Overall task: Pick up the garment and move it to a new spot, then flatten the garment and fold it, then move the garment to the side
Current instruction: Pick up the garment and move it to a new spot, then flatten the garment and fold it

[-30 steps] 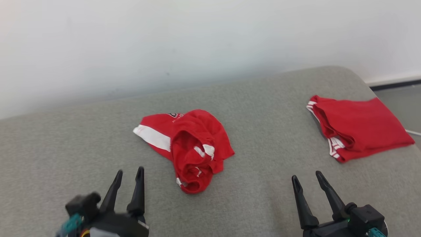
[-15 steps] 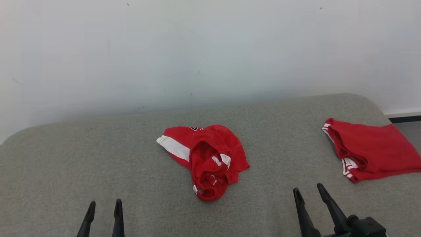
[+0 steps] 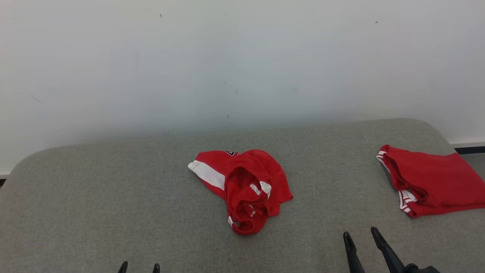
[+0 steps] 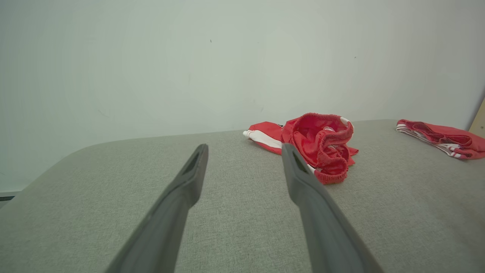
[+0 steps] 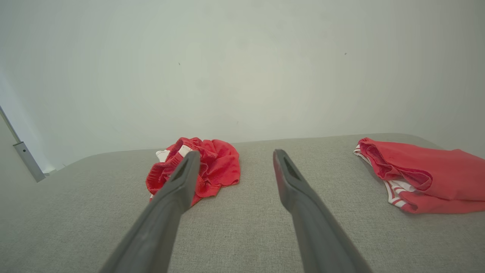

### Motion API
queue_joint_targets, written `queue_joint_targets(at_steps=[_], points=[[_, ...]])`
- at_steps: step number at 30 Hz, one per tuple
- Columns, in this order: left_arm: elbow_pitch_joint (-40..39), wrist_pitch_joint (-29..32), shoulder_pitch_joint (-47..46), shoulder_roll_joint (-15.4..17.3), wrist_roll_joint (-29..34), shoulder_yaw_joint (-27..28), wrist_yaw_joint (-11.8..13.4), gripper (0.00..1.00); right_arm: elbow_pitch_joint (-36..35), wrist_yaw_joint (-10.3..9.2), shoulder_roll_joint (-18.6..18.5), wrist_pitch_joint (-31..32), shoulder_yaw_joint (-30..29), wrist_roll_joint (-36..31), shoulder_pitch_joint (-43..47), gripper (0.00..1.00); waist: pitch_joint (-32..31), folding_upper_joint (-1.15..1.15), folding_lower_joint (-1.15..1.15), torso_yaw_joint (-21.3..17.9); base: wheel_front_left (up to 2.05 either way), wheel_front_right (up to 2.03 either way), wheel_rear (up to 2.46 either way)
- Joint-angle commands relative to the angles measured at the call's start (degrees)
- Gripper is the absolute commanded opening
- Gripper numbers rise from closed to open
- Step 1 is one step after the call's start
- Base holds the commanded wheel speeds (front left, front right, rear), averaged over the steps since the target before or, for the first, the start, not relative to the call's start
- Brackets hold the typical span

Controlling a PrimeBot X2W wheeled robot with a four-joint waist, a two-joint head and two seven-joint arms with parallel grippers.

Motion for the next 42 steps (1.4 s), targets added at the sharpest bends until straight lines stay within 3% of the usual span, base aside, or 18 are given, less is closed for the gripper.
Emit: queue_joint_targets(at_steps=[1, 27, 42], points=[[0.1, -0.2, 0.9, -0.3, 0.9, -0.3, 0.3, 1.00, 0.0, -0.06, 0.1, 0.0, -0.2, -0.4, 0.9, 1.00, 0.0, 0.00, 0.00, 0.0, 0.00, 0.00, 0.00], [2.3, -0.2, 0.6, -1.6, 1.1, -1.1, 0.3, 1.00, 0.5, -0.06, 0.1, 0.0, -0.2, 0.3, 1.6, 1.00, -0.6, 0.00, 0.00, 1.6, 0.00, 0.00, 0.00], [5.6, -0.2, -3.4, -2.0, -1.6, -1.5, -0.7, 1.00, 0.7, -0.06, -0.3, 0.0, 0.2, 0.5, 0.3, 1.00, 0.9, 0.00, 0.00, -1.0, 0.00, 0.00, 0.00]])
